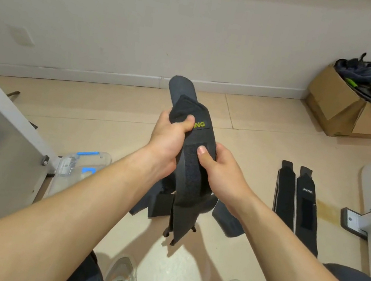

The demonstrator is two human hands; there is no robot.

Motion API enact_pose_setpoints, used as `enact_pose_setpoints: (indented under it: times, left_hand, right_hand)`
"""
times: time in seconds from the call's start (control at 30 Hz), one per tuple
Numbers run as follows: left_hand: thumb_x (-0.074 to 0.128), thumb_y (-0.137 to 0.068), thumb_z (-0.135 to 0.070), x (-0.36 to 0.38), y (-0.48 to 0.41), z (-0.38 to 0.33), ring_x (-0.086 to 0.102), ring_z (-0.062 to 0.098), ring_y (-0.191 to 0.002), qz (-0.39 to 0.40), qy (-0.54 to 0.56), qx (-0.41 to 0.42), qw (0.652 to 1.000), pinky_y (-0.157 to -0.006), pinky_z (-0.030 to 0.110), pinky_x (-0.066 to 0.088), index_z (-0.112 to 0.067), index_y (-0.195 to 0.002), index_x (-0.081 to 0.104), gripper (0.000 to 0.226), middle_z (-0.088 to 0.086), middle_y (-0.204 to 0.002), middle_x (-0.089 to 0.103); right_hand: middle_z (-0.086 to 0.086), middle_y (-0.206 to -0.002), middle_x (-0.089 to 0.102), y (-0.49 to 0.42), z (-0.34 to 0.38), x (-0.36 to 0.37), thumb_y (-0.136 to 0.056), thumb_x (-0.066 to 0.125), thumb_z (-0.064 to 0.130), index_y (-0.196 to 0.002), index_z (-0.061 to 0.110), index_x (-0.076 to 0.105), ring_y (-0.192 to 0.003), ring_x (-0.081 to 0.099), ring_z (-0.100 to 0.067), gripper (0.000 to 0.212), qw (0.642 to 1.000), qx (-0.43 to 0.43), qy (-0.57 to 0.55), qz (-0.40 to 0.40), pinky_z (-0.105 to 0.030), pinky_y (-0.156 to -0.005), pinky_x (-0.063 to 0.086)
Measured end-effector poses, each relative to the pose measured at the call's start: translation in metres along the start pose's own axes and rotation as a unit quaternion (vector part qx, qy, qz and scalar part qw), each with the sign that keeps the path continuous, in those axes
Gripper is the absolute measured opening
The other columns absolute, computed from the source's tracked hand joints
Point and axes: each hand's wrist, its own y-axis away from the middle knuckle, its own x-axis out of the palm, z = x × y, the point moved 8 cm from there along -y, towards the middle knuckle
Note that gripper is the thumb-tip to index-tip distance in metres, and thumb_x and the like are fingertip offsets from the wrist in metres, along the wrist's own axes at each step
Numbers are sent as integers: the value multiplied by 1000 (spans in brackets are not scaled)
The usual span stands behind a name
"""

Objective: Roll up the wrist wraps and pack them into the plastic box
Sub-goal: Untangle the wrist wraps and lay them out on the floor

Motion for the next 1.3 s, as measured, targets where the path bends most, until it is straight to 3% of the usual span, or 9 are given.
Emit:
enact_pose_setpoints:
  times: [0.1, 0.3, 0.43, 0.57, 0.77, 0.9, 1.0, 1.2, 1.3]
  left_hand:
    - [62, -101, -20, -15, -13, -15, 72, 27, -101, -62, -26, 51, 996, -84, 48, 62, -19, -128, 56, 28, 7, -114, 71]
    - [62, -101, -18, -44, -36, -26, 71, 25, -99, -145, -1, 74, 987, -81, 45, 63, -21, -131, 53, 32, 6, -112, 70]
    - [73, -93, -25, -25, -39, -14, 73, 28, -98, -99, -8, 56, 993, -85, 51, 62, -13, -127, 58, 39, 10, -111, 73]
    - [75, -91, -16, 5, -34, 7, 75, 31, -92, -14, 3, -31, 999, -73, 43, 63, -2, -122, 66, 36, 15, -107, 76]
    - [70, -95, -11, 26, -45, 12, 72, 22, -95, -11, -66, 34, 997, -78, 37, 60, -15, -118, 67, 23, 5, -106, 75]
    - [77, -91, -20, 29, -73, 25, 73, 25, -94, -53, -108, 32, 992, -82, 40, 62, -16, -98, 69, 12, 4, -97, 74]
    - [82, -86, -26, 43, -95, 48, 75, 24, -90, -49, -139, 32, 989, -85, 45, 62, -18, -89, 71, 14, 3, -93, 77]
    - [59, -101, -35, 108, -132, 91, 62, 20, -110, 24, -318, 115, 941, -99, 39, 52, -21, -130, 53, 33, -2, -123, 64]
    - [44, -104, -39, 134, -161, 136, 63, 32, -107, 73, -422, 62, 901, -81, 41, 58, -13, -131, 44, 38, 9, -123, 61]
  right_hand:
    - [1, -110, 77, 1, -6, 6, -97, 62, 47, -121, 20, 67, -104, 74, -18, 36, 1000, 12, -6, 22, -49, -96, 57]
    - [6, -110, 78, 11, -30, 14, -101, 63, 32, -119, 22, 68, -103, 74, -13, 21, 996, 40, 33, 72, -45, -100, 55]
    - [11, -114, 75, 12, -30, -4, -103, 60, 30, -125, 27, 63, -105, 71, -9, 23, 997, 31, 67, 23, -42, -101, 55]
    - [11, -114, 74, 23, -34, -23, -103, 58, 30, -125, 27, 63, -108, 69, -11, 22, 997, 41, 64, -21, -42, -102, 53]
    - [7, -98, 79, 54, -62, -41, -101, 58, 46, -108, 23, 73, -91, 75, -9, 28, 993, 118, -13, -7, -27, -80, 56]
    - [2, -106, 79, 78, -106, -57, -96, 67, 41, -112, 20, 75, -99, 75, -15, 28, 985, 167, -33, -17, -41, -99, 57]
    - [-1, -105, 79, 89, -139, -78, -94, 71, 34, -111, 15, 77, -99, 75, -19, 26, 978, 206, -25, -25, -45, -100, 55]
    - [-5, -100, 80, 95, -202, -132, -98, 66, 38, -109, 9, 76, -93, 77, -22, 32, 957, 272, -48, -90, -36, -85, 61]
    - [0, -96, 80, 85, -228, -157, -99, 64, 41, -108, 11, 75, -88, 76, -15, 33, 946, 292, -45, -134, -26, -73, 58]
